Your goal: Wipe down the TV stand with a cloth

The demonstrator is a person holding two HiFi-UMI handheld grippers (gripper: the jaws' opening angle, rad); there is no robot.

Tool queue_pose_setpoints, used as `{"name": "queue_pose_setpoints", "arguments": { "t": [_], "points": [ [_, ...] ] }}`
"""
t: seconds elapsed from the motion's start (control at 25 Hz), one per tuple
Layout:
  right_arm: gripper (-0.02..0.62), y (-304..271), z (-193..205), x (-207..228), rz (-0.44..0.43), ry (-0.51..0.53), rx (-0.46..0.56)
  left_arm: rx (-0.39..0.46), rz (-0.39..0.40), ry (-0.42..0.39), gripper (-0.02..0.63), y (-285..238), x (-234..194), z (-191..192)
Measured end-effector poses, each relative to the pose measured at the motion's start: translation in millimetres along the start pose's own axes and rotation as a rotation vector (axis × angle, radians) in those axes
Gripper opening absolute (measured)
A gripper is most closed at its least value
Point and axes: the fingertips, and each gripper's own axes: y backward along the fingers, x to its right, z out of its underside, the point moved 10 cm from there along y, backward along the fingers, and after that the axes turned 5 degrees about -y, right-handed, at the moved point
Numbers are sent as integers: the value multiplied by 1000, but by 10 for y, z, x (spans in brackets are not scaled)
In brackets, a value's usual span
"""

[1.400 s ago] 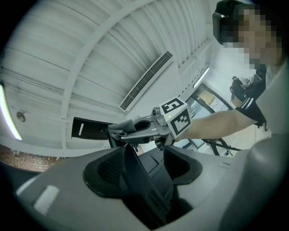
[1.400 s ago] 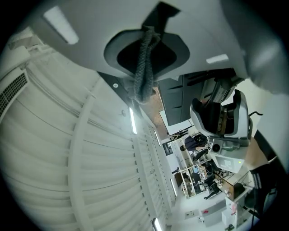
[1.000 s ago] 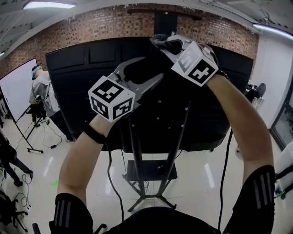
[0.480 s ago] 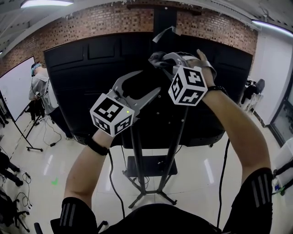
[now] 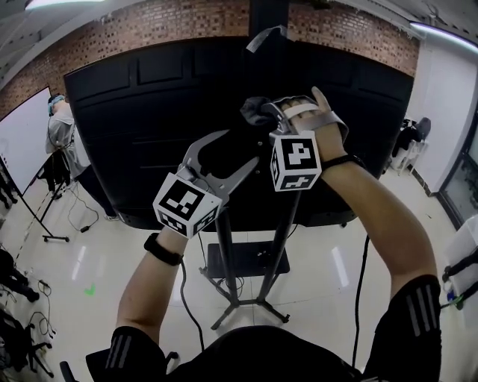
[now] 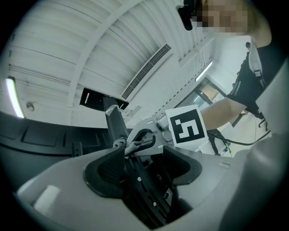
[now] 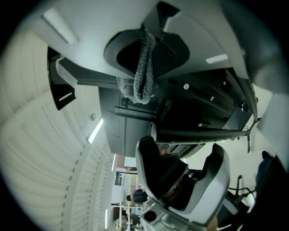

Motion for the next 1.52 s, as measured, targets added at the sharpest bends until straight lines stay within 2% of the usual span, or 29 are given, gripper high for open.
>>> {"name": "queue_pose_setpoints", "arguments": {
  "t": [0.12,0.28,0.6,1.16,1.52],
  "points": [
    [26,-21,-35,-165,-1,59,-35,-11,0,27,291,51,82,132],
    [25,-29,-59,-322,-30,44,-44,-33,-16,38,291,121,152,321],
    [25,-57,-160,-681,-37,80,-76,-73,-18,88,291,267,287,626],
    [25,-75,-274,-1432,-165,56,-97,-118,-3,157,291,433,542,958],
    [25,-96,-324,-1877,-203,57,-101,-176,0,207,291,614,720,1253]
  ]
}}
